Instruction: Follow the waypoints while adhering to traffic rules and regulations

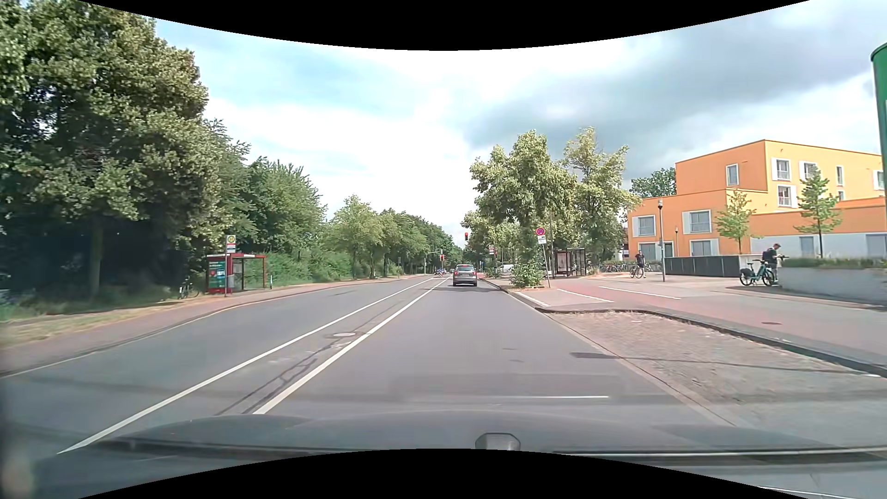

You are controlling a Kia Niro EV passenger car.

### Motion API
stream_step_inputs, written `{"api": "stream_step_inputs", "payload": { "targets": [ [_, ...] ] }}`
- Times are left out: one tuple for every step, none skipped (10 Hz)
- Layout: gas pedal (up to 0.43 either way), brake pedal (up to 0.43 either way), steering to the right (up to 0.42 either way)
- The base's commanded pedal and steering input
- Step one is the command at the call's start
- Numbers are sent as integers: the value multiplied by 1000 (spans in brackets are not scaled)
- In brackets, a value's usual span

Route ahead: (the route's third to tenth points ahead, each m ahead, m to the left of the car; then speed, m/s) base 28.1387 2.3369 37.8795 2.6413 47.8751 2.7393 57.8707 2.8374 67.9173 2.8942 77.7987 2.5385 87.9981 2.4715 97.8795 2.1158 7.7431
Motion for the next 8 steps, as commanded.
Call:
{"api": "stream_step_inputs", "payload": {
  "targets": [
    [87, 18, -1],
    [87, 18, 0],
    [87, 18, 0],
    [87, 18, 0],
    [87, 12, 0],
    [87, 12, 0],
    [87, 12, -1],
    [87, 12, -1]
  ]
}}
